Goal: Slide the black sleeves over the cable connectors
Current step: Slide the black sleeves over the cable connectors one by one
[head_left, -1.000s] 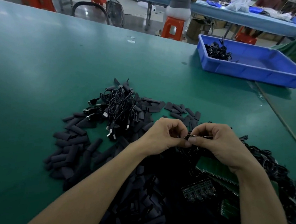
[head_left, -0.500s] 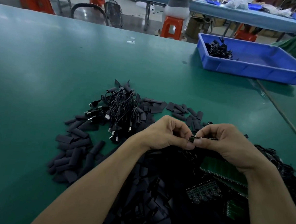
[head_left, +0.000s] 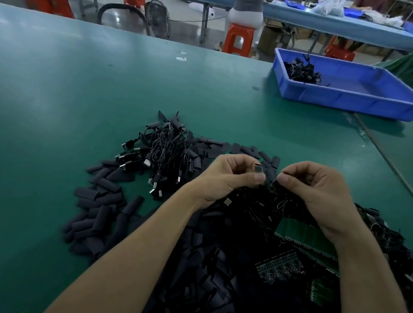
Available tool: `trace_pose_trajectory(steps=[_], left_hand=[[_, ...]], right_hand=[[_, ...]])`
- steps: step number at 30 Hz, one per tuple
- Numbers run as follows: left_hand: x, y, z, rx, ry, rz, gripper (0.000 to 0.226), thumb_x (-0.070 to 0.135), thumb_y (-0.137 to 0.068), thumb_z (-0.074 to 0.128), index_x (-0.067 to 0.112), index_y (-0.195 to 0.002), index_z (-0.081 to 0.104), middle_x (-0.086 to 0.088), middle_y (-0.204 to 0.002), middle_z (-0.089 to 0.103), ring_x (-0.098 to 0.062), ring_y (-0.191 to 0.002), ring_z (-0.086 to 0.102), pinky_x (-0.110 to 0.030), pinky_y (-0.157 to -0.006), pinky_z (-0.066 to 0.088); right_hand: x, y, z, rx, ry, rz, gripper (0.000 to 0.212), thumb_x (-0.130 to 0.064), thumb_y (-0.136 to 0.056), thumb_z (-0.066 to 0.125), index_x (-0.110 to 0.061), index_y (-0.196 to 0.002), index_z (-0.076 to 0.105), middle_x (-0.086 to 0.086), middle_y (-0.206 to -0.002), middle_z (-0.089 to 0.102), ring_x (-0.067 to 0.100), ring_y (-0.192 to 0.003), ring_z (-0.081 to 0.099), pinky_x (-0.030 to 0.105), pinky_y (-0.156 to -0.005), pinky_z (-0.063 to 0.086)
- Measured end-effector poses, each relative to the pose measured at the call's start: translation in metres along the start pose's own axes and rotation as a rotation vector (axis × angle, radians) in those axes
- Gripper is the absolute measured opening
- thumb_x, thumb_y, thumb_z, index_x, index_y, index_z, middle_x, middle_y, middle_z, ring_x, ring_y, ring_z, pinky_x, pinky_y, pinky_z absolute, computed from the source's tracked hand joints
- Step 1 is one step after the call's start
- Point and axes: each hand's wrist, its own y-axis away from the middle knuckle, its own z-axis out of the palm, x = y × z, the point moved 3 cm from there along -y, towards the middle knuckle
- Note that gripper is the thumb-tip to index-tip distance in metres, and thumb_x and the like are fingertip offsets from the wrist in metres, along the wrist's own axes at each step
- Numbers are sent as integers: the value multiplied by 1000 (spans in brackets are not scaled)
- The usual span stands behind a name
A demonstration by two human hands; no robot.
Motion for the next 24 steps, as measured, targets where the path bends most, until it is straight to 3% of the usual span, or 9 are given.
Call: trace_pose_trajectory(steps=[4,8,13,16,18,20,22,24], left_hand=[[15,9,-2,302,-32,249,17,2,-90,70,18,-84,67,6,-79,71,-4,-74,64,-15,-75,51],[28,22,8,435,110,437,7,5,-97,59,11,-93,59,-1,-88,77,-18,-86,72,-29,-88,56],[38,38,10,614,269,550,5,7,-105,45,8,-100,45,-3,-91,74,-26,-83,76,-34,-82,60],[51,47,-2,720,305,634,10,13,-109,35,13,-99,38,-8,-91,74,-29,-85,75,-37,-80,60],[62,56,-15,774,243,719,10,16,-109,33,15,-98,35,-4,-79,72,-24,-77,74,-37,-79,59],[72,65,-25,785,90,809,10,16,-109,32,17,-99,34,4,-70,64,-16,-66,67,-37,-76,59],[77,71,-29,750,-57,834,9,17,-109,33,22,-101,35,10,-67,54,-11,-57,55,-32,-64,57],[80,76,-31,735,-211,809,11,21,-107,36,28,-100,41,11,-64,47,-8,-47,43,-22,-46,44]], right_hand=[[-1,3,-2,201,130,-103,11,-26,-72,82,-29,-74,71,-12,-76,74,5,-70,69,13,-68,54],[-7,5,-3,369,276,-156,21,-19,-85,79,-32,-79,63,-12,-72,69,-1,-69,64,10,-66,51],[-15,10,1,553,335,-157,15,-21,-94,69,-25,-87,56,-13,-81,60,-4,-71,57,6,-62,43],[-14,14,1,621,371,-143,14,-19,-96,66,-19,-92,53,-15,-81,55,-14,-71,55,5,-62,43],[-14,14,1,564,412,-143,16,-18,-94,69,-21,-89,54,-16,-81,56,-16,-72,56,6,-63,46],[-15,14,4,376,480,-155,20,-17,-89,74,-26,-81,58,-17,-80,61,-15,-75,58,2,-64,44],[-15,15,11,135,570,-110,21,-19,-84,79,-29,-76,62,-15,-77,65,-8,-75,62,4,-66,47],[-14,17,19,-90,703,7,17,-32,-82,81,-30,-76,65,-13,-76,66,0,-72,63,16,-66,53]])
